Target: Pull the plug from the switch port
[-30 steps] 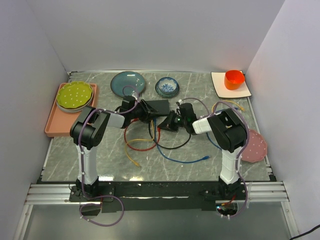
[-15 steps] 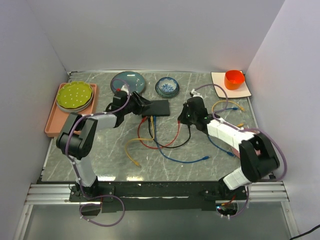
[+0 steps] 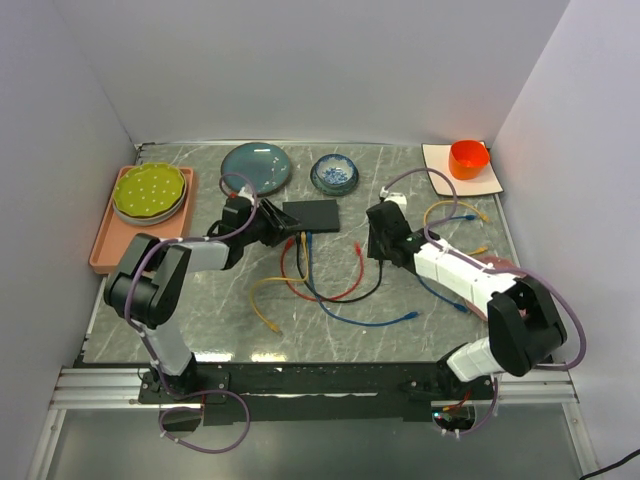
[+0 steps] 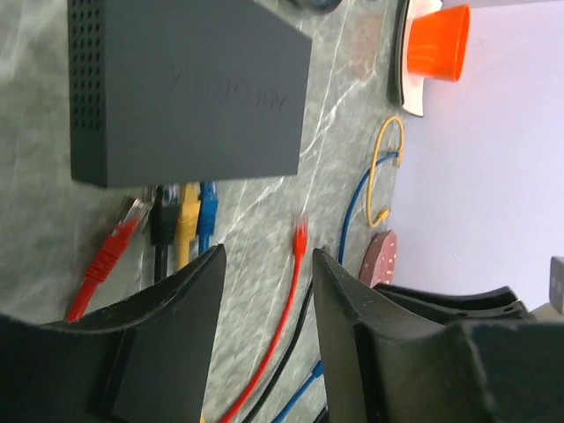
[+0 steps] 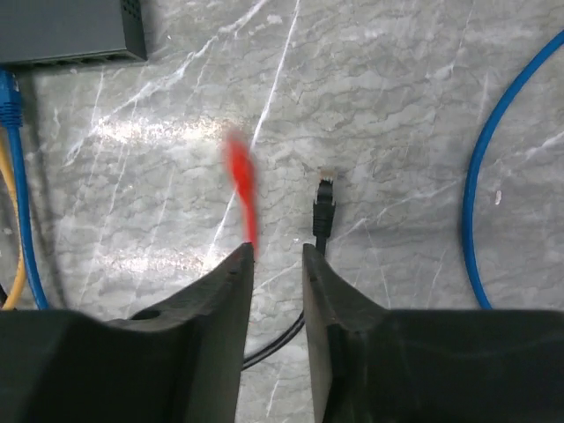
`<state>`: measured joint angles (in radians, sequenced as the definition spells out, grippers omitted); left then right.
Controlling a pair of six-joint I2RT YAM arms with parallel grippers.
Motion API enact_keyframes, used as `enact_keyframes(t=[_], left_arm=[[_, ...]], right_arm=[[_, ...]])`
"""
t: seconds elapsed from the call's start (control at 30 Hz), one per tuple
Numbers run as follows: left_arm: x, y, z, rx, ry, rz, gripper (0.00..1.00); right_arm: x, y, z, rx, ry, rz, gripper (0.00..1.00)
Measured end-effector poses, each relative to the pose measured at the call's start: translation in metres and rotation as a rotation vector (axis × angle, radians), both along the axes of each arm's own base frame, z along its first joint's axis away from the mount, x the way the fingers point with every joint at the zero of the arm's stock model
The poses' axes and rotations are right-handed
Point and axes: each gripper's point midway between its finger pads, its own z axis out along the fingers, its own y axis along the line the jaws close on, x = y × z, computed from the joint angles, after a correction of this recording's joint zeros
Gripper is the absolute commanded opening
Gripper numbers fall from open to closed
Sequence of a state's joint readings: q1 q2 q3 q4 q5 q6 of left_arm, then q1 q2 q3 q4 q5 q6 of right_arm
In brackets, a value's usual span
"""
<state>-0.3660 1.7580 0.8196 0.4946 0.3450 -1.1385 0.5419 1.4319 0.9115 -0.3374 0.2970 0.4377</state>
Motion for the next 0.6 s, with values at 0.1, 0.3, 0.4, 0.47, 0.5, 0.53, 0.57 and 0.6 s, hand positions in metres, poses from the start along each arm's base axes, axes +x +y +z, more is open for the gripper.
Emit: enact_keyframes(t=[0.1, 0.3, 0.4, 0.47, 0.5, 0.53, 0.57, 0.6], left_arm=[[-0.008, 0.001, 0.001, 0.002, 0.0, -0.004, 0.52], [-0.022, 0.0, 0.017, 0.002, -0.037, -0.01, 0.52], [-0.031, 0.0, 0.023, 0.009, -0.056, -0.012, 0.53], [-0.038, -0.001, 0.025, 0.016, -0.064, -0.014, 0.53], [-0.042, -0.002, 0.025, 0.019, -0.063, -0.015, 0.53], [-0.046, -0.001, 0.024, 0.023, -0.061, -0.016, 0.53], [-0.049, -0.001, 0.023, 0.029, -0.059, -0.015, 0.53], [-0.052, 0.0, 0.021, 0.035, -0.056, -0.015, 0.53]], right_arm=[[-0.002, 0.003, 0.005, 0.021, -0.009, 0.003, 0.43], [-0.015, 0.029, 0.006, 0.064, 0.008, 0.086, 0.43], [-0.024, 0.05, -0.003, 0.087, 0.04, 0.147, 0.44], [-0.031, 0.062, -0.016, 0.086, 0.077, 0.178, 0.44], [-0.034, 0.066, -0.025, 0.078, 0.102, 0.188, 0.44], [-0.038, 0.07, -0.035, 0.065, 0.129, 0.196, 0.44], [-0.041, 0.072, -0.044, 0.049, 0.157, 0.202, 0.44], [-0.042, 0.073, -0.051, 0.036, 0.177, 0.204, 0.44]])
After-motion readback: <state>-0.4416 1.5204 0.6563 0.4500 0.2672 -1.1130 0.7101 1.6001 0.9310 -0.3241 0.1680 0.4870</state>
